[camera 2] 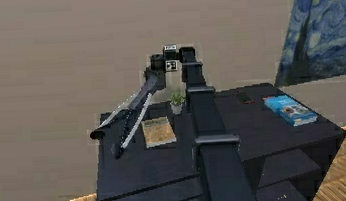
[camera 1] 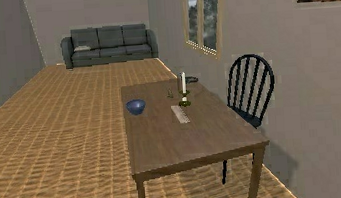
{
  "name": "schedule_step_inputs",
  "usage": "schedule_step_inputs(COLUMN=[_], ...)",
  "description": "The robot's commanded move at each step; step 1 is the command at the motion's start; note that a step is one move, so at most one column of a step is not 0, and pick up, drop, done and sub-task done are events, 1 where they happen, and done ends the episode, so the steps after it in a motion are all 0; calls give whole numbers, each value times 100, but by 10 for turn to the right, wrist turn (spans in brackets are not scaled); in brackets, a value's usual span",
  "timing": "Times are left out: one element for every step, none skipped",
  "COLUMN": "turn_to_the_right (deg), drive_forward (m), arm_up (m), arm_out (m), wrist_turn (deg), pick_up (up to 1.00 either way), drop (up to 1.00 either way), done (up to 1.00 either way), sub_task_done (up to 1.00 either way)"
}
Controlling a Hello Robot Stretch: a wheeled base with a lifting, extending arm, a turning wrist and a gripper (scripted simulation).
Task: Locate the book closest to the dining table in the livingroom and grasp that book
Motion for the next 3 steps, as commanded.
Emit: schedule_step_inputs(turn_to_the_right=[0, 0, 0], drive_forward=[0, 0, 0], arm_up=[0, 0, 0], arm_out=[0, 0, 0], wrist_turn=[450, 450, 120], pick_up=[0, 0, 0], drop=[0, 0, 0], done=[0, 0, 0], sub_task_done=[0, 0, 0])
